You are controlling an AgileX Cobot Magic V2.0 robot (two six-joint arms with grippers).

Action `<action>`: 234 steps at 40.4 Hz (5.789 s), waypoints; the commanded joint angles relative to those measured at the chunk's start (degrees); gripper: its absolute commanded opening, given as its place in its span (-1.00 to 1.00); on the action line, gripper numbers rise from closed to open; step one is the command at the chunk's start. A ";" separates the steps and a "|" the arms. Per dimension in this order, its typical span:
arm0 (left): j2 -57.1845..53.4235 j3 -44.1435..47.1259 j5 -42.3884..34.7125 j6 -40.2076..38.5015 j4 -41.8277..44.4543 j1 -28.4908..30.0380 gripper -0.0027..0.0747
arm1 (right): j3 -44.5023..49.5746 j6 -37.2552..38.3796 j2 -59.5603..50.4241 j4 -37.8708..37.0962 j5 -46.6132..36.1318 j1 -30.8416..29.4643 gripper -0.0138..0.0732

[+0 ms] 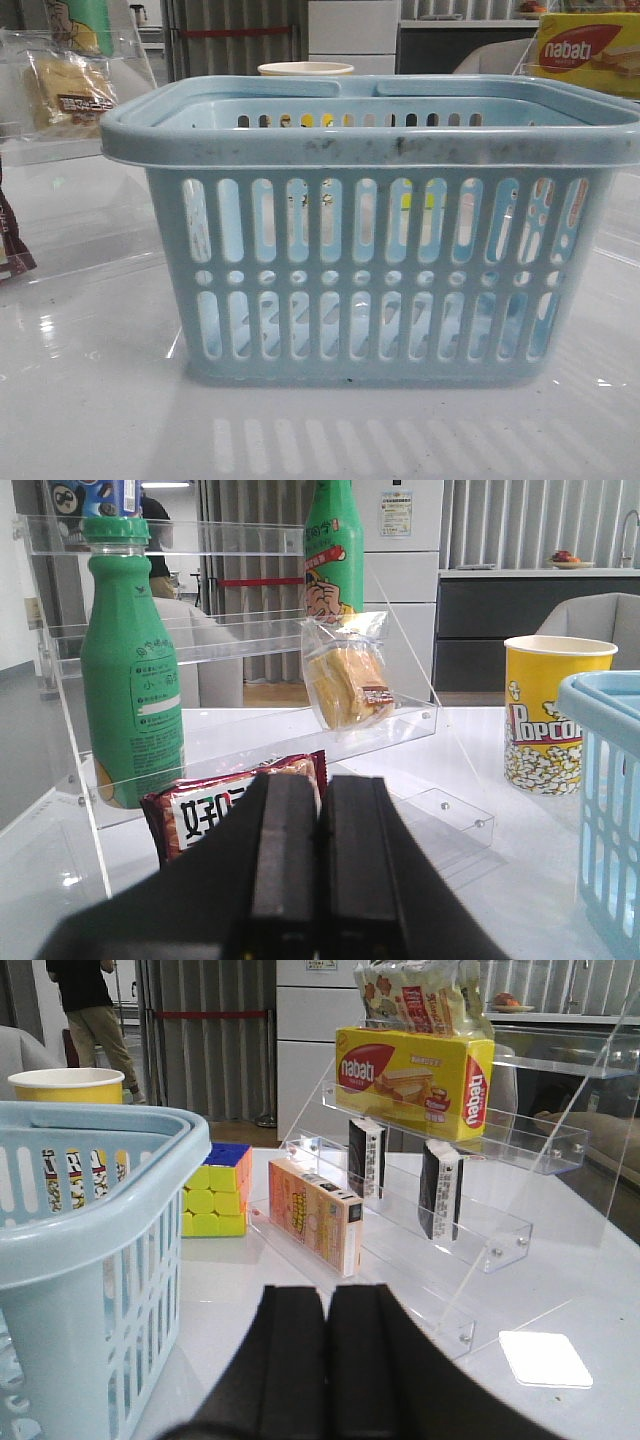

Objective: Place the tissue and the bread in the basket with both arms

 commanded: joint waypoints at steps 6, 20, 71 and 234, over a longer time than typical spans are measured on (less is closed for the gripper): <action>-1.00 0.42 -5.08 -0.03 0.00 -0.16 -0.68 | -0.24 -0.01 -1.13 -0.31 -5.07 -0.04 -0.55; -1.00 0.42 -5.08 -0.03 0.00 -0.16 -0.68 | -0.24 -0.01 -1.13 -0.31 -5.07 -0.04 -0.55; 20.00 -42.47 19.93 -0.14 0.00 -0.16 -0.68 | -40.98 -0.01 20.26 -0.25 25.60 -0.04 -0.55; 43.91 -43.04 29.63 7.54 -9.60 -13.80 0.52 | -64.43 0.01 80.23 2.24 19.94 31.49 0.34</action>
